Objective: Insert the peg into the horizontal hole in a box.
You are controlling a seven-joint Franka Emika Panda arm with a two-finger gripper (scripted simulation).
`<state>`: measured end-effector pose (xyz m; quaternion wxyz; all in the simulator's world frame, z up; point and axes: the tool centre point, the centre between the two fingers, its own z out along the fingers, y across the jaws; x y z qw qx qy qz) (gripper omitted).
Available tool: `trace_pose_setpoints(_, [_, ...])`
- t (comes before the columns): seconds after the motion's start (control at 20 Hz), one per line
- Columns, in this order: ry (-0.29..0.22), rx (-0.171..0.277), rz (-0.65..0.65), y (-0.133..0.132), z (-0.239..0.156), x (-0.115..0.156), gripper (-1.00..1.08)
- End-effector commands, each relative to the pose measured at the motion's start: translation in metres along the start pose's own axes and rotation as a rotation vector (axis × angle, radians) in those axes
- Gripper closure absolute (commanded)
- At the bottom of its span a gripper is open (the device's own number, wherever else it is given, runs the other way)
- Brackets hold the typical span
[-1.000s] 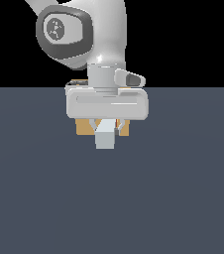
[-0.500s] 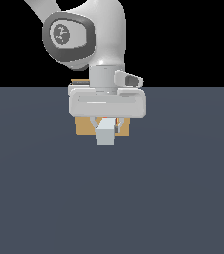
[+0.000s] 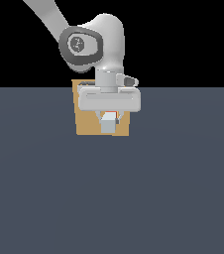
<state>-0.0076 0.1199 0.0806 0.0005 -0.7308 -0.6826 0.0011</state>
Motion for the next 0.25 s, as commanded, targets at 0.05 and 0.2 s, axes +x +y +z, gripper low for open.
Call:
trace_pose_setpoints(0.05, [0.001, -0.005, 0.002, 0.0021, -0.0025, 0.0155, 1.08])
trace_pose_setpoints(0.2, [0.001, -0.005, 0.002, 0.0024, -0.0025, 0.0194, 1.08])
